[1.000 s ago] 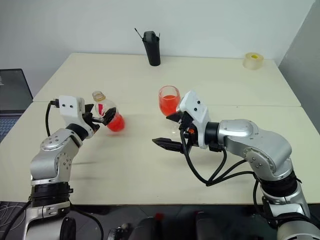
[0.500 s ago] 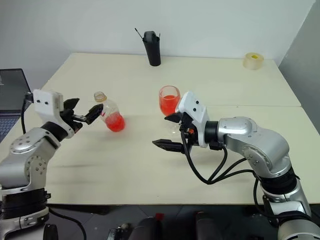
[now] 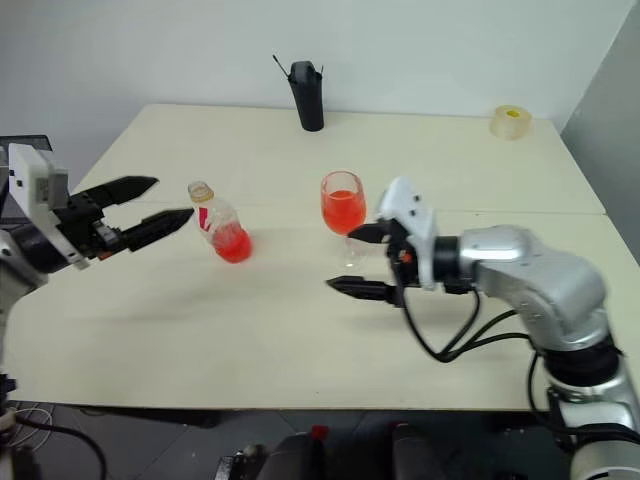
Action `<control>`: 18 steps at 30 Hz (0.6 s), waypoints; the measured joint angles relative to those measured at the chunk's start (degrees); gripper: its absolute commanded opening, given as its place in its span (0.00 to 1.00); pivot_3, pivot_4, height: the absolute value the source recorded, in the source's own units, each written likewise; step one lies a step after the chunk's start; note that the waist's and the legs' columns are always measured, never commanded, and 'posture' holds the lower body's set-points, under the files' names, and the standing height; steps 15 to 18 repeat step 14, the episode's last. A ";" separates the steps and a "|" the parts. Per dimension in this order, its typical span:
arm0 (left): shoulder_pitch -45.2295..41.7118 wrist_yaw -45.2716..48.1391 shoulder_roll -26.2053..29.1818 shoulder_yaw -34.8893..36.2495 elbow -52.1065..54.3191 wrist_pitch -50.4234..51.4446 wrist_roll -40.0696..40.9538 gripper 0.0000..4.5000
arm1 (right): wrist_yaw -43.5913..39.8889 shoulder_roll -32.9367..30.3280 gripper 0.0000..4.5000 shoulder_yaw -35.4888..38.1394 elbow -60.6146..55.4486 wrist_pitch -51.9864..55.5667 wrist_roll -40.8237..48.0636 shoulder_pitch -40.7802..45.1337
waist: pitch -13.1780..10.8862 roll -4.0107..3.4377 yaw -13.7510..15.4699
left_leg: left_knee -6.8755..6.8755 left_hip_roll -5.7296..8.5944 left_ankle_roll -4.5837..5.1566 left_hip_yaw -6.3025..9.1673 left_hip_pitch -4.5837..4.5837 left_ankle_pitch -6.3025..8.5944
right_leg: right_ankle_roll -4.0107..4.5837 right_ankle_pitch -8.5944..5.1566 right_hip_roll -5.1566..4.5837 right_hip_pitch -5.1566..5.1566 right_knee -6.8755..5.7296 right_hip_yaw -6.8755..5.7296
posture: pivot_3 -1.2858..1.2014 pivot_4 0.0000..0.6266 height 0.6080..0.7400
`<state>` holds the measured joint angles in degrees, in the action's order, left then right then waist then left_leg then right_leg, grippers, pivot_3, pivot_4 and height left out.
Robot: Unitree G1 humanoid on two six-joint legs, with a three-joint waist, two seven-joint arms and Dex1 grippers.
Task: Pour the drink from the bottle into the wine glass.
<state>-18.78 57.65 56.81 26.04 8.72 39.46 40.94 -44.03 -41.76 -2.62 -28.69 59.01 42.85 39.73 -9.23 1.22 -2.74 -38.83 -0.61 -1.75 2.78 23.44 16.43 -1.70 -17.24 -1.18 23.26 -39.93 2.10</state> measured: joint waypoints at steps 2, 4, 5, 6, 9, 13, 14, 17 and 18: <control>0.93 5.22 3.70 0.81 0.30 2.15 2.89 1.00 | -2.43 -4.69 1.00 4.20 0.79 0.22 1.30 -1.10 | -0.01 -0.01 0.08 | 0.01 -0.02 0.01 0.00 -0.01 0.01 | 0.00 0.00 0.01 -0.03 0.03 0.00 | 0.52 0.24 1.00; 1.23 8.74 5.64 1.04 0.21 2.70 4.01 1.00 | -4.90 -9.04 1.00 6.98 2.81 -0.48 1.08 -3.56 | -0.02 -0.03 0.23 | 0.03 -0.02 0.02 -0.05 -0.05 0.01 | 0.01 -0.01 0.02 -0.04 0.02 0.00 | 0.52 0.24 1.00; 1.36 9.94 6.12 1.14 -0.10 2.63 4.11 1.00 | -6.08 -10.87 1.00 8.03 3.90 -1.02 0.89 -5.10 | -0.03 -0.05 0.32 | 0.03 -0.02 0.02 -0.10 -0.07 0.01 | 0.01 -0.01 0.03 -0.04 0.01 0.01 | 0.52 0.24 1.00; 1.41 11.12 6.38 1.17 -0.82 2.37 4.09 1.00 | -7.43 -12.57 1.00 8.94 5.01 -1.80 0.54 -6.50 | -0.06 -0.09 0.42 | 0.03 -0.03 0.03 -0.16 -0.09 0.02 | 0.00 -0.01 0.04 -0.04 0.00 0.01 | 0.52 0.24 1.00; 1.18 13.18 6.82 1.11 -4.34 1.29 3.70 1.00 | -10.77 -15.63 1.00 12.33 8.20 -4.11 0.00 -9.31 | -0.10 -0.15 0.39 | 0.08 -0.09 0.05 -0.38 -0.20 0.03 | 0.01 -0.01 0.09 -0.03 -0.03 0.09 | 0.52 0.24 1.00; 0.66 14.48 6.83 0.69 -5.30 1.03 3.63 1.00 | -12.93 -16.75 1.00 14.12 9.69 -6.74 -0.13 -9.88 | -0.10 -0.16 0.27 | 0.09 -0.15 0.07 -0.43 -0.23 0.04 | 0.01 -0.01 0.09 -0.03 -0.04 0.14 | 0.52 0.24 1.00; 0.52 14.62 6.83 0.62 -5.35 1.03 3.64 1.00 | -13.23 -16.75 1.00 14.15 9.74 -7.03 -0.08 -9.88 | -0.10 -0.16 0.28 | 0.09 -0.15 0.07 -0.43 -0.23 0.04 | 0.01 -0.01 0.09 -0.03 -0.04 0.14 | 0.52 0.24 1.00; 0.52 14.62 6.83 0.62 -5.35 1.03 3.64 1.00 | -13.23 -16.75 1.00 14.15 9.74 -7.03 -0.08 -9.88 | -0.10 -0.16 0.28 | 0.09 -0.15 0.07 -0.43 -0.23 0.04 | 0.01 -0.01 0.09 -0.03 -0.04 0.14 | 0.52 0.24 1.00; 0.52 14.62 6.83 0.62 -5.35 1.03 3.64 1.00 | -13.23 -16.75 1.00 14.15 9.74 -7.03 -0.08 -9.88 | -0.10 -0.16 0.28 | 0.09 -0.15 0.07 -0.43 -0.23 0.04 | 0.01 -0.01 0.09 -0.03 -0.04 0.14 | 0.52 0.24 1.00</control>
